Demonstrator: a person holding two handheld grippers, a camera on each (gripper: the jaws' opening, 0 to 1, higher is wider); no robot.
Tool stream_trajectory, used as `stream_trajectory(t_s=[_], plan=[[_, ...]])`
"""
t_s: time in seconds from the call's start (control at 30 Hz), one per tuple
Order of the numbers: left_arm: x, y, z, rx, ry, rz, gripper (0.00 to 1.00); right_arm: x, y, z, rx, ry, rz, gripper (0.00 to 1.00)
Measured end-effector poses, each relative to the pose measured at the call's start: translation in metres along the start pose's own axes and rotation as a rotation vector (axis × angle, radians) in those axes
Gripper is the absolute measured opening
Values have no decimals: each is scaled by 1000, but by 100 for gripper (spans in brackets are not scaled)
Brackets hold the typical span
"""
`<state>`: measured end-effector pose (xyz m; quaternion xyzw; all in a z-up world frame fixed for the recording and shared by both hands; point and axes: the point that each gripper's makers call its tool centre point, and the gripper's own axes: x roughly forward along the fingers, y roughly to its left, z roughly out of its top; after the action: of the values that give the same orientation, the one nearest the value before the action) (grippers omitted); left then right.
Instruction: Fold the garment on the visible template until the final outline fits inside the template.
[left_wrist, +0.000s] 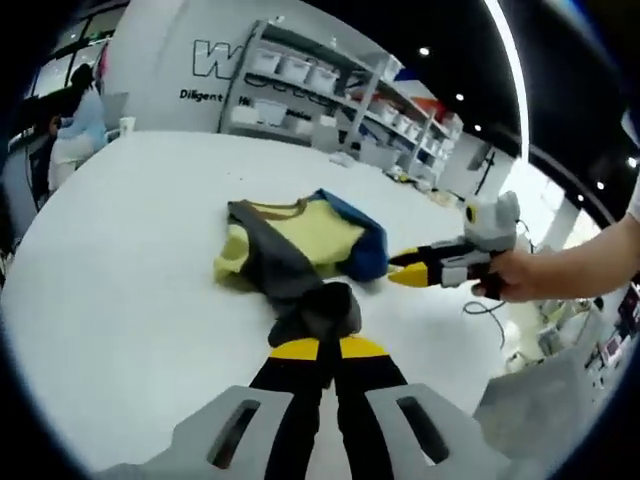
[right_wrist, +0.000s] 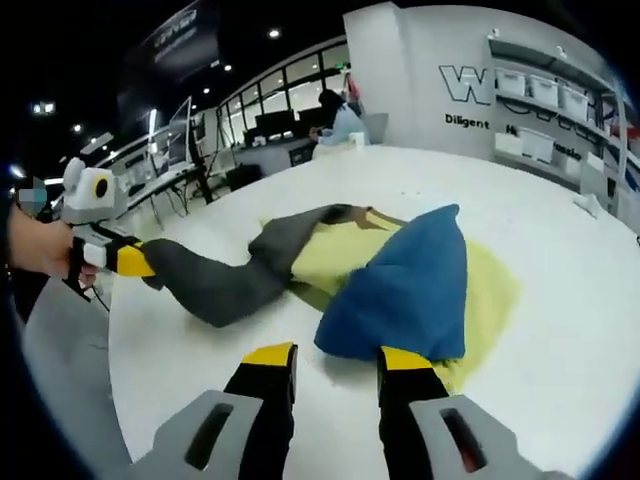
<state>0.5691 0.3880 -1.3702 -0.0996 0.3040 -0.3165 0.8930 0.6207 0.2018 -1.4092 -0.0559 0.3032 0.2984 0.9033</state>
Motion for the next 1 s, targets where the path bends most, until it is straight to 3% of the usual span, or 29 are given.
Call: stream_trajectory(t_s=[0.13,0.17,0.27,0.33,0.43,0.5,0.57,0.63,0.83,1.0], plan=[[-5,8,7,-26,-22,13,7,10,-2,3,-5,3,-52,32],[-5,9,6,-19,-17,18,7,13,-8,10,19,-37,-96,33],[-6,11,5,-17,-10,19,7,19,-10,8,-2,-8,-129,32],[-7,14,5,-24,-7,21,7,21,-13,8,0,-7,-151,23],[-10,18,7,-38,-11,24,7,18,-23,7,-36,8,-187,0],[-12,23,11,-67,-18,23,7,15,-27,13,-9,-25,-185,0],[-16,30,15,-94,-27,24,7,12,-29,12,-33,-16,-185,0],[-19,37,20,-152,-39,21,7,6,-36,15,1,-27,-191,0],[-36,74,39,-273,-91,49,7,-17,-57,29,17,-79,-207,0],[-45,104,48,-299,-106,88,7,-31,-80,37,20,-102,-222,0]])
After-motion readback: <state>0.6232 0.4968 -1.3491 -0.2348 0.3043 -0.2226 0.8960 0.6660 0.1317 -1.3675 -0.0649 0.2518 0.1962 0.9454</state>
